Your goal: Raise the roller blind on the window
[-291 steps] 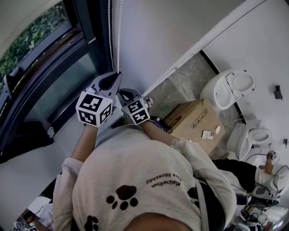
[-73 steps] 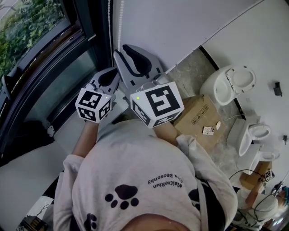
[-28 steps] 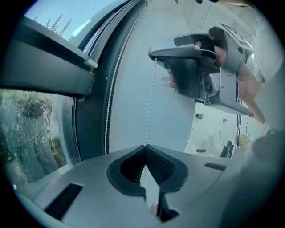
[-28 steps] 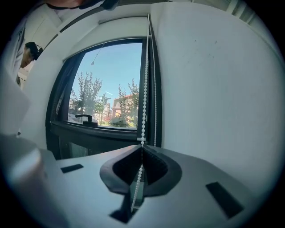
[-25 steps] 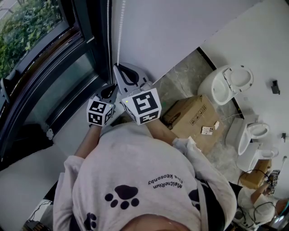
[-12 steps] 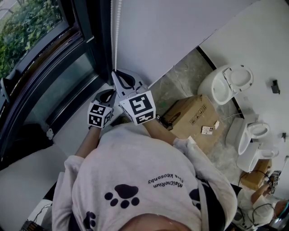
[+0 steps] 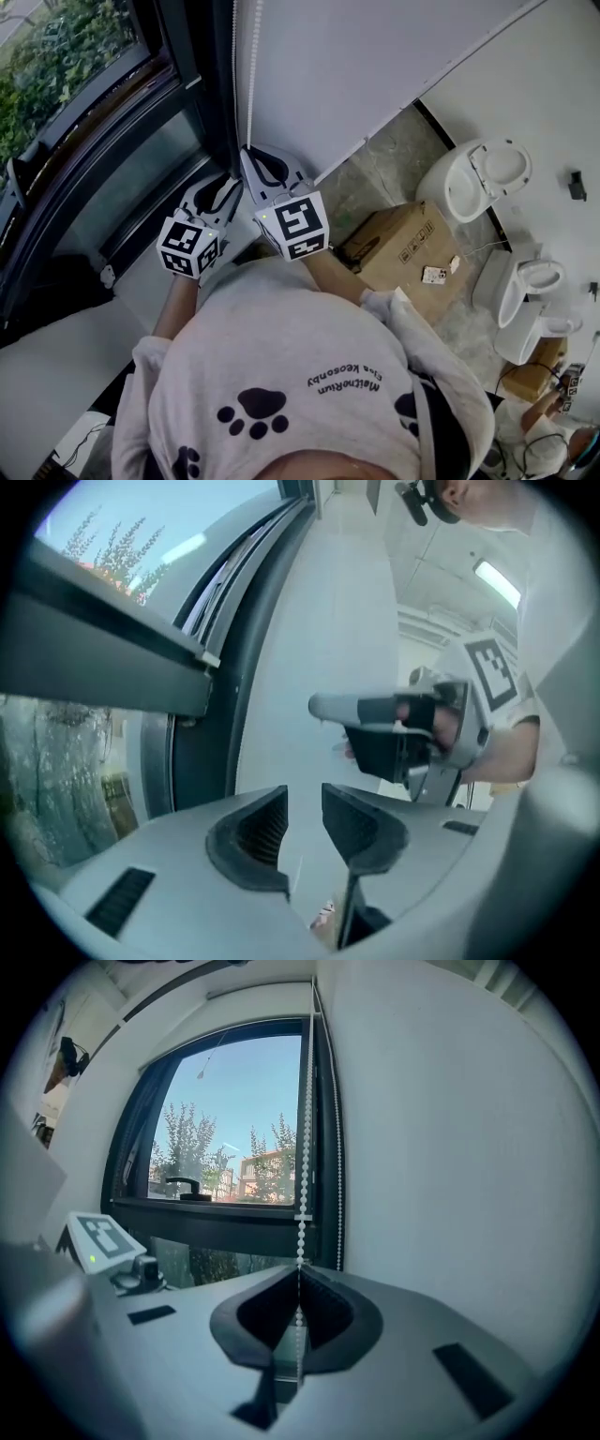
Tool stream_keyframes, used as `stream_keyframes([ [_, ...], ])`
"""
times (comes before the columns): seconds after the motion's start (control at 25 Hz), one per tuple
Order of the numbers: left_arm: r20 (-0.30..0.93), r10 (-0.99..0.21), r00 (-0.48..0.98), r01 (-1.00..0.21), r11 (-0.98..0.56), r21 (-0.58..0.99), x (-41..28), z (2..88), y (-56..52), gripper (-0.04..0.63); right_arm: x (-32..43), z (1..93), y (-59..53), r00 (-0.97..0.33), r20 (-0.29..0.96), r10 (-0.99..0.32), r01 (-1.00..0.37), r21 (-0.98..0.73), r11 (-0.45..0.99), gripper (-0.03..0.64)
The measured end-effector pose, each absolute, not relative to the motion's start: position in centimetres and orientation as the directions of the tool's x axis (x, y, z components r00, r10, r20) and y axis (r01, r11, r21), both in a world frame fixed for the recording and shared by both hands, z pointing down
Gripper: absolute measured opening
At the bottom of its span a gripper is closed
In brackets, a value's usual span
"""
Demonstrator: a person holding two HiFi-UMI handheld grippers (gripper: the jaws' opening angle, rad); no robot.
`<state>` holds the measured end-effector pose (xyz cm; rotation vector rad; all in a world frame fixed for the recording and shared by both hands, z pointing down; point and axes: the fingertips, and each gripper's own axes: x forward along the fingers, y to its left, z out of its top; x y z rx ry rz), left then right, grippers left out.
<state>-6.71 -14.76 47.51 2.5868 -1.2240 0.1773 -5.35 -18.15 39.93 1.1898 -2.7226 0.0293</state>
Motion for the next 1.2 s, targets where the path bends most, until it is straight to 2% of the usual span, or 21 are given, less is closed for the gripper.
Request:
stream_keyframes([
  [0.32,0.15,-0.755,0.639,-0.769,-0.626,0.128,-7.3,38.8,-14.9,0.111,-5.3,40.0,-17.8,-0.669,0.151,-0.728,-0.733,0.029,0.68,0.01],
  [0.72,-0.012,-0.708,0.706,-0.707,-0.706,0.048,-4.7,26.6,-16.4,0.094,-5.2,39.8,-17.3,-0.673,0.14,-0.726,-0.73,0.033,0.683,0.011],
  [1.0,-0.059,-0.686,0.726,-0.687,-0.726,-0.02,-3.2,21.3,-17.8,0.086,-5.1,39.9,-17.6,-0.673,0.141,-0.726,-0.728,0.043,0.684,0.01],
  [1.2,-0.05,-0.698,0.715,-0.699,-0.711,-0.069,-3.0,19.3,-18.3,0.021,-5.3,40.0,-17.6,-0.677,0.142,-0.722,-0.725,0.045,0.688,0.01],
])
